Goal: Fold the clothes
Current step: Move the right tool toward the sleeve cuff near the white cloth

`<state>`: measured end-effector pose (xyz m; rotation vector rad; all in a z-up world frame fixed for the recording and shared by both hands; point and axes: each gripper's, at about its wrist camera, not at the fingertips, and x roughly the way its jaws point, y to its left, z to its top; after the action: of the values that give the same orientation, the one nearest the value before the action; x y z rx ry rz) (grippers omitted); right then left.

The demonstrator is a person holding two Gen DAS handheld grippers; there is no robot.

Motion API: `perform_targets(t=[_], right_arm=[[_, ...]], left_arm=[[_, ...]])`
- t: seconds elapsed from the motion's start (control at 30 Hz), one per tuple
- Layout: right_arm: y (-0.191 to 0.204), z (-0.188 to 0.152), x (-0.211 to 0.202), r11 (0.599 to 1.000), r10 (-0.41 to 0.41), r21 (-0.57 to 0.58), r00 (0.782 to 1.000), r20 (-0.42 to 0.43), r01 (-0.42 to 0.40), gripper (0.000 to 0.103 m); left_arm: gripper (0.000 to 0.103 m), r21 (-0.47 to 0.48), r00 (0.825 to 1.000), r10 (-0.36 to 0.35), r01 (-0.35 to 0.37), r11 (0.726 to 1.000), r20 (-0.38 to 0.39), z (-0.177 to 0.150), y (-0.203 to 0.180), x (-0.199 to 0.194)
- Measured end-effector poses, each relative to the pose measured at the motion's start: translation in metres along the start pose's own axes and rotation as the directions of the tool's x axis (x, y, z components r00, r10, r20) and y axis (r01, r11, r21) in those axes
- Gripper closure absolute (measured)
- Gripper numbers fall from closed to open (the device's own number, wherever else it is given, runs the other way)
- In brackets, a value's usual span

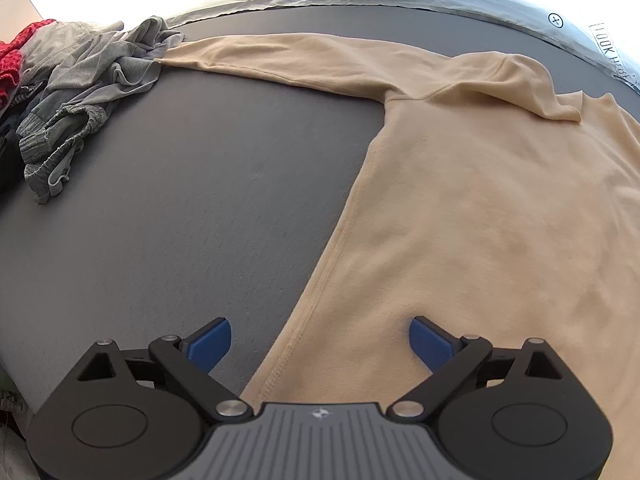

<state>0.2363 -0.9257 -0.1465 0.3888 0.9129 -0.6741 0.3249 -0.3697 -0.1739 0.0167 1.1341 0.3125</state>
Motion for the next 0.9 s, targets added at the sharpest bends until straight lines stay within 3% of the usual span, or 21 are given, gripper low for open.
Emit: perform_targets(t=[0.07, 0.1, 0.13, 0.2, 0.27, 0.3, 0.37, 0.4, 0.47, 0.5, 0.53, 0.67, 0.7, 0.8, 0.83, 0.9], right_arm=[[0.025, -0.015, -0.007, 0.98, -0.078, -0.175, 0.994, 0.08, 0.091, 0.056], [0.033, -0.022, -0.01, 0.971, -0.098, -0.206, 0.99, 0.1, 0.117, 0.056], [0.04, -0.028, -0.014, 0.964, -0.115, -0.228, 0.987, 0.116, 0.139, 0.056], [0.043, -0.038, -0.023, 0.98, -0.071, -0.178, 0.99, 0.118, 0.091, 0.055], [0.043, -0.046, -0.027, 0.992, -0.037, -0.117, 0.995, 0.088, 0.048, 0.04], [0.042, -0.048, -0.026, 0.995, -0.021, -0.095, 0.998, 0.062, 0.027, 0.027], [0.041, -0.055, -0.018, 0.996, 0.026, -0.09, 1.0, 0.015, -0.024, 0.03], [0.041, -0.059, -0.014, 0.995, 0.05, -0.088, 0.999, -0.007, -0.05, 0.038], [0.042, -0.063, -0.01, 0.993, 0.058, -0.102, 0.998, -0.022, -0.06, 0.058], [0.041, -0.064, -0.01, 0.992, 0.063, -0.107, 0.998, -0.02, -0.065, 0.081], [0.04, -0.065, -0.01, 0.991, 0.068, -0.113, 0.998, -0.019, -0.07, 0.095], [0.01, -0.045, -0.024, 0.997, 0.0, -0.074, 0.997, 0.075, 0.005, 0.098], [0.001, -0.037, -0.026, 0.996, -0.05, -0.062, 0.993, 0.111, 0.057, 0.098], [-0.023, -0.012, -0.024, 0.962, -0.266, -0.005, 0.947, 0.181, 0.272, 0.096], [-0.03, -0.007, -0.024, 0.951, -0.305, 0.011, 0.933, 0.189, 0.308, 0.095], [-0.04, -0.004, -0.028, 0.95, -0.311, 0.043, 0.928, 0.205, 0.309, 0.087]], left_arm=[[0.006, 0.015, 1.0, 0.015, -0.015, 1.0, 0.007, 0.0, -0.003, -0.001], [0.006, 0.026, 1.0, 0.022, -0.022, 0.999, 0.011, -0.001, -0.004, -0.002], [0.006, 0.039, 0.999, 0.029, -0.03, 0.999, 0.015, -0.001, -0.005, -0.002], [0.006, 0.057, 0.999, 0.041, -0.042, 0.998, 0.021, -0.001, -0.008, -0.003], [0.006, 0.068, 0.999, 0.048, -0.05, 0.996, 0.024, -0.001, -0.009, -0.004], [0.006, 0.074, 0.998, 0.051, -0.053, 0.996, 0.025, 0.0, -0.009, -0.004], [0.005, 0.087, 0.998, 0.057, -0.059, 0.994, 0.027, 0.0, -0.01, -0.004], [0.005, 0.094, 0.998, 0.059, -0.062, 0.994, 0.028, 0.0, -0.011, -0.004], [0.005, 0.106, 0.998, 0.061, -0.064, 0.992, 0.029, 0.001, -0.011, -0.004], [0.005, 0.107, 0.998, 0.06, -0.062, 0.992, 0.028, 0.001, -0.011, -0.003], [0.005, 0.108, 0.998, 0.058, -0.061, 0.992, 0.026, 0.001, -0.011, -0.003], [0.004, 0.106, 0.998, 0.055, -0.057, 0.993, 0.023, 0.002, -0.01, -0.003], [0.004, 0.106, 0.998, 0.058, -0.06, 0.993, 0.023, 0.002, -0.011, -0.003], [0.001, 0.106, 0.997, 0.067, -0.069, 0.992, 0.024, 0.001, -0.012, -0.002], [0.001, 0.105, 0.997, 0.069, -0.072, 0.992, 0.024, 0.001, -0.012, -0.002], [0.001, 0.101, 0.997, 0.07, -0.072, 0.992, 0.023, 0.001, -0.012, -0.002]])
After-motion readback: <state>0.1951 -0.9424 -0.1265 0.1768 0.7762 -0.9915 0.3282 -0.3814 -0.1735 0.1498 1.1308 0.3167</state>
